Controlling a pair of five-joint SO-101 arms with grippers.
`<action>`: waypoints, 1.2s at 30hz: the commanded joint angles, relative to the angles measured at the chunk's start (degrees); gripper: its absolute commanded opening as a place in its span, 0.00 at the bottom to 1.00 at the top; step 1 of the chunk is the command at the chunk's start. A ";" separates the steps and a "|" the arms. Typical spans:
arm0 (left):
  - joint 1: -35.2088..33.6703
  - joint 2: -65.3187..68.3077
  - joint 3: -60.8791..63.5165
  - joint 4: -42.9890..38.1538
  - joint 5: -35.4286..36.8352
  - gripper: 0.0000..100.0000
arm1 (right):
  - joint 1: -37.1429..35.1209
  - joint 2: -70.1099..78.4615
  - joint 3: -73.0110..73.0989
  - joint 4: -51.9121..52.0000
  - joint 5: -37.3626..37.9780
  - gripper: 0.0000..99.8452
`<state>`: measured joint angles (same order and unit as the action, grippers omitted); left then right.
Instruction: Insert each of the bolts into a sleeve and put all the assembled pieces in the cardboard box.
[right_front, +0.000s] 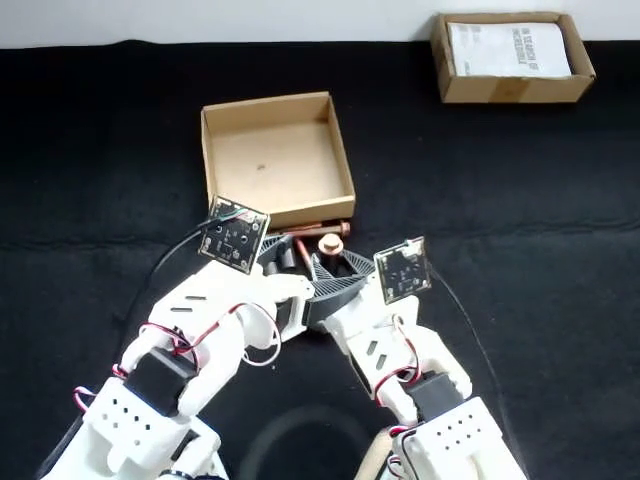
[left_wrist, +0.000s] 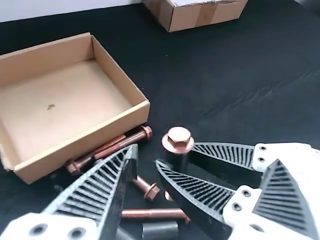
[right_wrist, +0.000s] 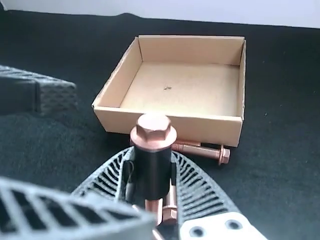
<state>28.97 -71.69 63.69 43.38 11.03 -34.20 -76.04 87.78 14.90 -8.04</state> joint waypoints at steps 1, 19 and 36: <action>-1.45 -3.21 -6.55 3.52 -0.18 0.40 | 1.10 -0.48 -5.32 -0.22 0.18 0.01; -21.05 -33.45 -6.81 28.84 -0.09 0.18 | 3.56 37.49 -60.35 23.69 6.59 0.01; -42.68 -32.13 31.96 -19.60 -0.09 0.01 | 3.91 86.02 -91.21 24.84 41.49 0.01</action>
<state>-11.74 -103.25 91.65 30.37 10.95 -31.21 4.75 2.51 39.69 26.33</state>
